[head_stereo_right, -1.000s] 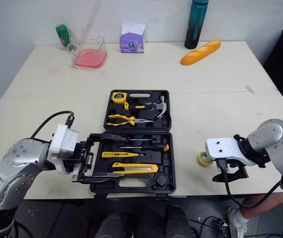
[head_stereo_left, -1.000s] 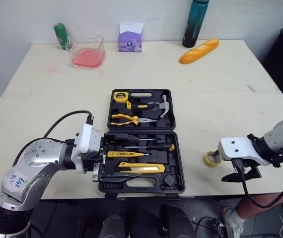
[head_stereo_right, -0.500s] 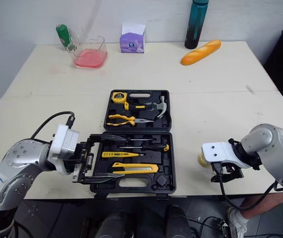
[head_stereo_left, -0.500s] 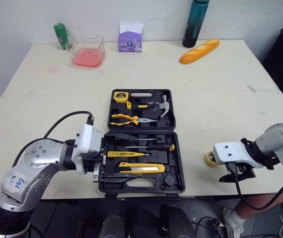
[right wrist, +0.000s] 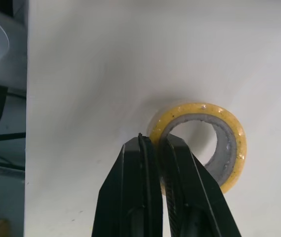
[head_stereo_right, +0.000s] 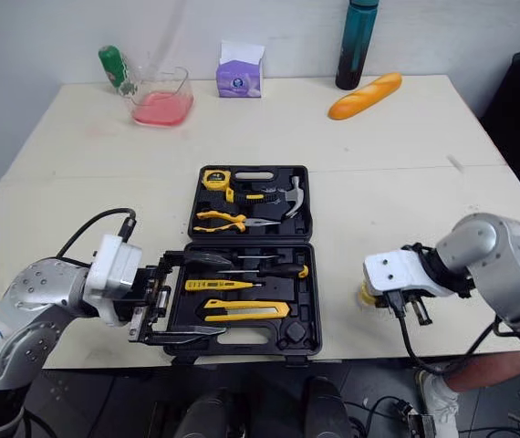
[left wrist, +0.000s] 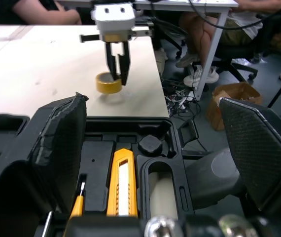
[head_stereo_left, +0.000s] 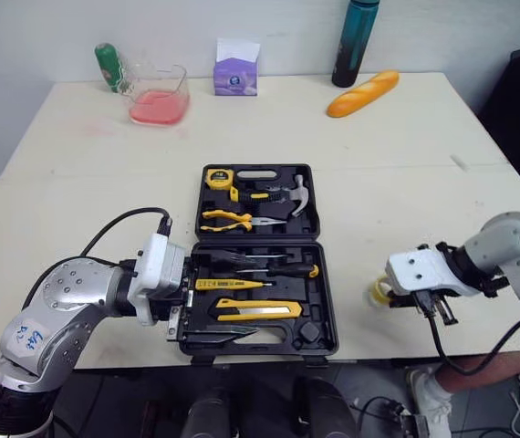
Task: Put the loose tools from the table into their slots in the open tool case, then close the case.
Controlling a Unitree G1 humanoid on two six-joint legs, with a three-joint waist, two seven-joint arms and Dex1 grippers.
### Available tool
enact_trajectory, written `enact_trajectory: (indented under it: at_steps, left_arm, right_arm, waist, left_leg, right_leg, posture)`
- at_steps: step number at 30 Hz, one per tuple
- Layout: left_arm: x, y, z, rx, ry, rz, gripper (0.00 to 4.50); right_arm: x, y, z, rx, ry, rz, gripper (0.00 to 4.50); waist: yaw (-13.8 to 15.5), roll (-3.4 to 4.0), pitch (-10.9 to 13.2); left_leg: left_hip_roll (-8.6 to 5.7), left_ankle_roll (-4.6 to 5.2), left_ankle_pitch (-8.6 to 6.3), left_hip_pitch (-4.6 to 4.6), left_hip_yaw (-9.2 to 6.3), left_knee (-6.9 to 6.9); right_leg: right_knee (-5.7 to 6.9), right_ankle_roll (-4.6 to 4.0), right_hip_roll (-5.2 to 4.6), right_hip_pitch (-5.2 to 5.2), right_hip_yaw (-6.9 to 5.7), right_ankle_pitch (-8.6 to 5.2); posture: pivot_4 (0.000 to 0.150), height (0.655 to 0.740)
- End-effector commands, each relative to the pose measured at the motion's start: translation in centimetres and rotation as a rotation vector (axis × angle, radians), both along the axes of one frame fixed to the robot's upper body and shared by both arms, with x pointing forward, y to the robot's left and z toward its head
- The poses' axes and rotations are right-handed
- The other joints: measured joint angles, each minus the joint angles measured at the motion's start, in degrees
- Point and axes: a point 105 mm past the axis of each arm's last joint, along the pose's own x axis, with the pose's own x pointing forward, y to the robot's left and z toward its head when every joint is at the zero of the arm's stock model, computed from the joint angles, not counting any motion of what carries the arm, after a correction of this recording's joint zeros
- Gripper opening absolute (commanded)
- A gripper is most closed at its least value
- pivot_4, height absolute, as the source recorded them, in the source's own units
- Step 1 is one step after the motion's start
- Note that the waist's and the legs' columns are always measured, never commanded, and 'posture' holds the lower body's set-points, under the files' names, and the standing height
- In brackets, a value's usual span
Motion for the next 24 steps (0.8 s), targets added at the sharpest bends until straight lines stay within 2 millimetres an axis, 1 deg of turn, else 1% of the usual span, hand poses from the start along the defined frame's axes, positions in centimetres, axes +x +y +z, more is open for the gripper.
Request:
enact_trajectory:
  at_steps: [1, 3, 8, 10, 14, 16, 18, 24]
  left_arm:
    - [-0.2, 0.9, 0.0, 0.045, -0.072, 0.007, 4.50]
    - [-0.2, 1.0, -0.1, 0.047, -0.077, 0.011, 4.50]
    - [-0.4, 2.2, -1.4, 0.069, -0.040, 0.082, 4.50]
    - [-0.6, 2.4, -1.7, 0.076, -0.029, 0.096, 4.50]
    - [-1.0, 2.7, -2.2, 0.068, 0.008, 0.133, 4.50]
    - [-1.3, 2.7, -2.3, 0.065, 0.026, 0.150, 4.50]
    - [-1.7, 2.8, -2.5, 0.063, 0.043, 0.161, 4.50]
    - [-2.4, 2.8, -2.9, 0.063, 0.080, 0.179, 4.50]
  right_arm:
    - [-1.0, 2.3, 0.9, 0.017, 0.027, 0.158, 0.05]
    - [-1.0, 2.8, 1.0, 0.022, 0.030, 0.187, 0.05]
    - [-1.6, 5.8, 1.0, 0.043, 0.053, 0.384, 0.05]
    - [-1.7, 6.5, 1.0, 0.047, 0.068, 0.421, 0.05]
    - [-2.3, 8.2, 0.4, 0.040, 0.106, 0.526, 0.05]
    - [-2.7, 8.7, 0.1, 0.034, 0.134, 0.569, 0.05]
    - [-3.2, 8.7, 0.0, 0.023, 0.161, 0.600, 0.05]
    - [-3.7, 9.1, -0.5, 0.004, 0.198, 0.655, 0.05]
  waist:
    - [-0.1, 0.00, 0.0]
    - [0.0, 0.00, 0.0]
    - [0.0, 0.00, 0.0]
    - [-0.2, 0.00, 0.0]
    - [-0.6, 0.00, 0.0]
    - [-0.8, 0.00, 0.0]
    - [-1.0, 0.00, 0.0]
    - [-1.2, -0.01, 0.0]
  left_leg:
    - [0.01, -0.01, 0.00, 0.00, 0.00, 0.00]
    - [0.01, -0.01, -0.01, -0.02, -0.01, -0.01]
    - [-0.02, 0.02, -0.01, -0.02, 0.00, 0.02]
    - [0.01, 0.01, -0.02, -0.03, -0.01, 0.01]
    - [0.01, 0.02, -0.02, -0.08, 0.00, 0.01]
    - [0.01, 0.02, -0.02, -0.08, 0.00, 0.01]
    - [0.01, 0.03, -0.03, -0.13, -0.01, 0.01]
    - [0.02, 0.03, -0.04, -0.15, 0.00, 0.01]
  right_leg:
    - [0.00, -0.02, 0.01, 0.00, -0.01, -0.01]
    - [-0.02, -0.02, -0.01, -0.01, -0.02, -0.01]
    - [0.00, 0.00, -0.07, -0.01, -0.01, 0.00]
    - [0.00, -0.02, -0.05, -0.03, -0.03, -0.01]
    - [0.05, -0.03, -0.08, -0.10, -0.02, -0.01]
    - [0.07, -0.03, -0.10, -0.11, -0.02, -0.01]
    - [0.10, -0.03, -0.12, -0.14, -0.02, -0.01]
    - [0.10, -0.06, -0.12, -0.20, -0.01, -0.03]
  posture:
    - [0.150, 0.7400]
    - [0.150, 0.7400]
    - [0.150, 0.7400]
    - [0.150, 0.7400]
    - [0.150, 0.7400]
    - [0.150, 0.7400]
    - [0.150, 0.7400]
    - [0.150, 0.7400]
